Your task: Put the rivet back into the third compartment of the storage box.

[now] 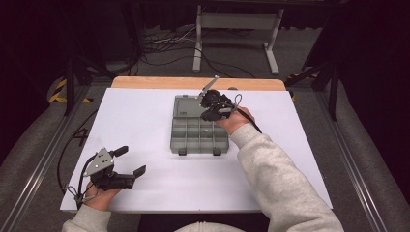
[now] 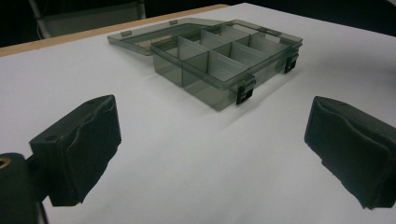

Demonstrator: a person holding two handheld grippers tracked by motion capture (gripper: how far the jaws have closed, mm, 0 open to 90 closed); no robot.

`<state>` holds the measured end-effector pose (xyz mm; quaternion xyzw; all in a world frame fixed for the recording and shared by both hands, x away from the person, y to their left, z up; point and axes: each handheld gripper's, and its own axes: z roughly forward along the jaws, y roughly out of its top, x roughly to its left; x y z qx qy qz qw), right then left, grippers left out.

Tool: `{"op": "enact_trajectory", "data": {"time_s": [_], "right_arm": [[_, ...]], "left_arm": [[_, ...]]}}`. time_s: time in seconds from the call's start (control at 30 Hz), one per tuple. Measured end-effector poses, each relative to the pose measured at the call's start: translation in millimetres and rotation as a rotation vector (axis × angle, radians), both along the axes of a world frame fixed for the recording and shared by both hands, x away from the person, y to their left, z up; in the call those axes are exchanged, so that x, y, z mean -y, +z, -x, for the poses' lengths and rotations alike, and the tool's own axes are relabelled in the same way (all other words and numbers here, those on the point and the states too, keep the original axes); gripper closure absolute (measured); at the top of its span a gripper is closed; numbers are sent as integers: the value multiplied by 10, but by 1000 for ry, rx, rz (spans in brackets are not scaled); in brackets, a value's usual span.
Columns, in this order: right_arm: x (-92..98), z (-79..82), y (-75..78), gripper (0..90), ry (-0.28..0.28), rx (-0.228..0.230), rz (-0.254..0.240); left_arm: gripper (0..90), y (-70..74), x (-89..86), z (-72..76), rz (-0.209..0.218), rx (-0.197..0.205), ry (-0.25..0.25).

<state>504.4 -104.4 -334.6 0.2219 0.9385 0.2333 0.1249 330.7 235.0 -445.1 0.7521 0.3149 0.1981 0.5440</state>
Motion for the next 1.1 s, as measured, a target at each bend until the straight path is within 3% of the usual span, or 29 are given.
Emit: {"op": "enact_trajectory", "data": {"time_s": [0.57, 1.0, 1.1], "right_arm": [[71, -138, -396, 862, -37, -53, 16], [86, -216, -596, 858, -50, -79, 32], [95, -225, -615, 743, -68, -75, 35]], "left_arm": [[42, 0, -2, -3, -3, -3, -3], [42, -2, -1, -5, -3, -4, -3], [42, -1, -3, -5, -1, -4, -3]]}}
